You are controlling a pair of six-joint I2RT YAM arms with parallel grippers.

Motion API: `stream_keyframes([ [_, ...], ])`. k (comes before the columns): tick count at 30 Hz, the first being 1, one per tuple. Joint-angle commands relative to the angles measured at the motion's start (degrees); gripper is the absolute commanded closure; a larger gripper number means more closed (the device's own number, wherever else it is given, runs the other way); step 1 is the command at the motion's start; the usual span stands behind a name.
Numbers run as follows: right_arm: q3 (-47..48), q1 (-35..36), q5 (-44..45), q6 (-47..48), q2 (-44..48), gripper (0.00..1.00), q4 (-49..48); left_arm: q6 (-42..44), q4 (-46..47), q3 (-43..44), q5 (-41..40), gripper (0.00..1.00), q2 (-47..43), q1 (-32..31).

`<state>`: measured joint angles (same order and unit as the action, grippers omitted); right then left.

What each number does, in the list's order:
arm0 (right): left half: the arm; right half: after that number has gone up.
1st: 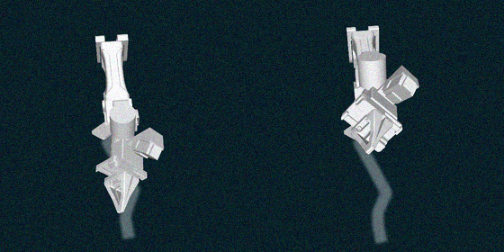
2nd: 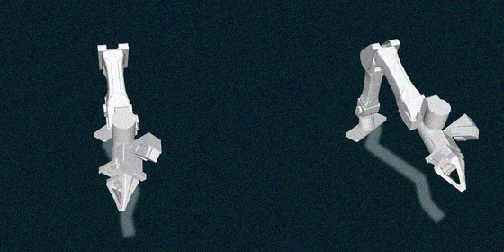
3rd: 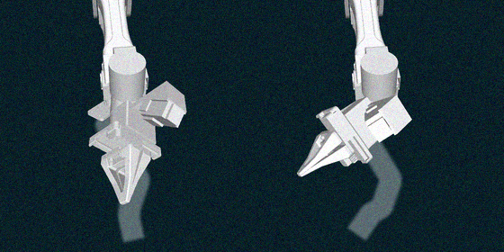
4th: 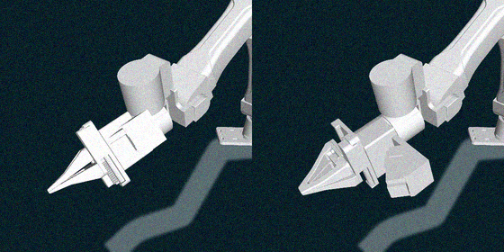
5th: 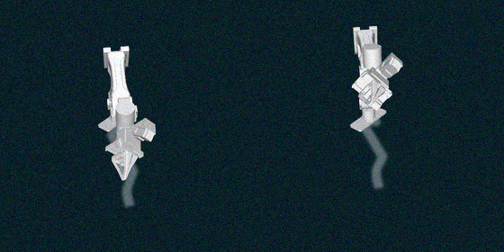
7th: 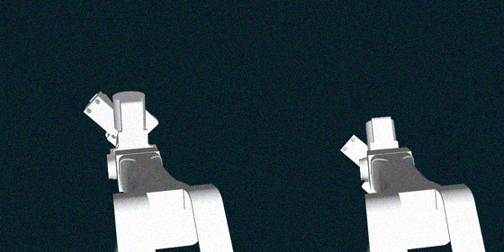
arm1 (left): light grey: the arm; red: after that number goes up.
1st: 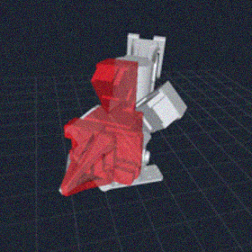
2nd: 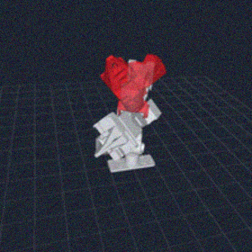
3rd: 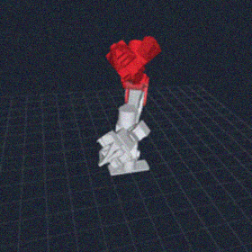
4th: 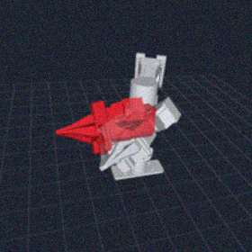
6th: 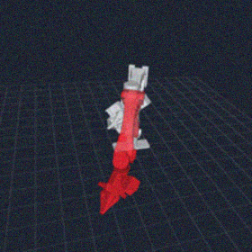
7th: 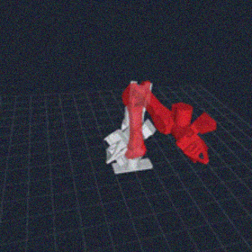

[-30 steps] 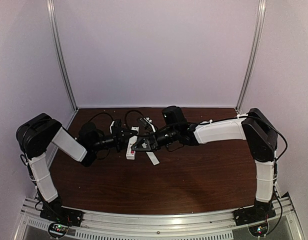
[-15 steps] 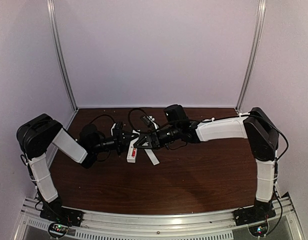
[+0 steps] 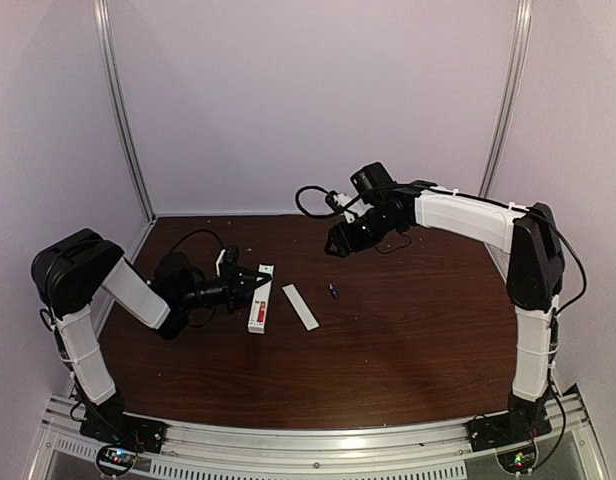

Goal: Load the batteries into the remote control
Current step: Load the battery into the battery compartment, then pick up the battery at the center of the board.

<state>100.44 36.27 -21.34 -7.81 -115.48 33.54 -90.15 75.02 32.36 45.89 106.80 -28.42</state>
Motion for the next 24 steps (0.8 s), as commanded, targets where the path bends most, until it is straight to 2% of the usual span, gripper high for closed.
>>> stream_keyframes([
  [1,2.22,0.36,15.05,6.95,-5.01,0.43,12.72,8.46,-1.70,0.11,-1.15,1.00,-3.88,0.69],
  [5,6.82,0.27,15.54,7.08,-9.52,0.49,14.71,15.05,-15.55,3.19,-3.43,1.00,-7.04,0.96],
  [11,25.97,0.33,15.29,6.64,-19.11,0.52,24.59,31.04,-42.76,9.50,-8.51,1.00,-12.93,1.00],
  [14,29.45,0.68,13.59,5.81,-21.48,0.52,26.15,32.17,-44.09,9.79,-9.15,1.00,-13.84,1.24],
  [24,29.68,3.89,12.93,5.68,-24.91,0.53,27.72,31.61,-41.68,7.52,-9.05,1.00,-13.56,1.27],
])
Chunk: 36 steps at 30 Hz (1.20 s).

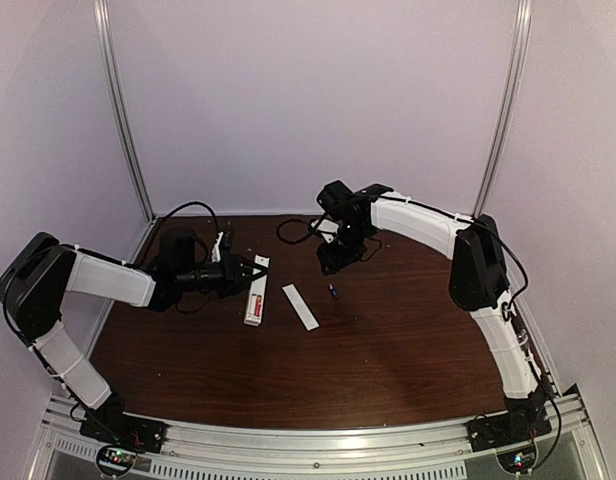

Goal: Load the batteries into the remote control
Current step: Pick up the battery at the center of the board.

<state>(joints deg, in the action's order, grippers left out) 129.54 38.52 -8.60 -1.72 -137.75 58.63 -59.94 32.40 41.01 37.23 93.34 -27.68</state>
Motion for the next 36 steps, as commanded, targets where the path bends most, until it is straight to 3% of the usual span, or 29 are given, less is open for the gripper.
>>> stream_keyframes([
  [1,0.44,1.76,0.77,-0.65,-2.90,0.53,2.55,1.41,1.05,-1.38,-0.31,1.00,-0.12,0.48],
  [8,-3.66,2.43,2.74,-1.26,-2.74,0.56,0.66,0.97,1.69,-2.96,-0.48,1.00,-1.12,0.52],
  [22,-3.60,1.28,1.51,-1.20,-6.11,0.74,1.29,0.52,1.96,-2.04,0.24,1.00,-0.64,0.52],
  [25,-5.45,1.05,-0.05,-0.35,-5.48,0.83,0.73,0.38,2.11,-2.06,0.32,1.00,-0.41,0.52],
  [29,-7.31,1.05,-0.73,4.16,-3.15,1.00,0.36,-0.16,2.58,-2.16,0.64,1.00,-0.30,0.50],
  [36,-14.40,1.13,0.33,18.00,9.14,1.00,-3.88,-2.25,3.02,-1.95,1.83,1.00,-0.07,0.52],
])
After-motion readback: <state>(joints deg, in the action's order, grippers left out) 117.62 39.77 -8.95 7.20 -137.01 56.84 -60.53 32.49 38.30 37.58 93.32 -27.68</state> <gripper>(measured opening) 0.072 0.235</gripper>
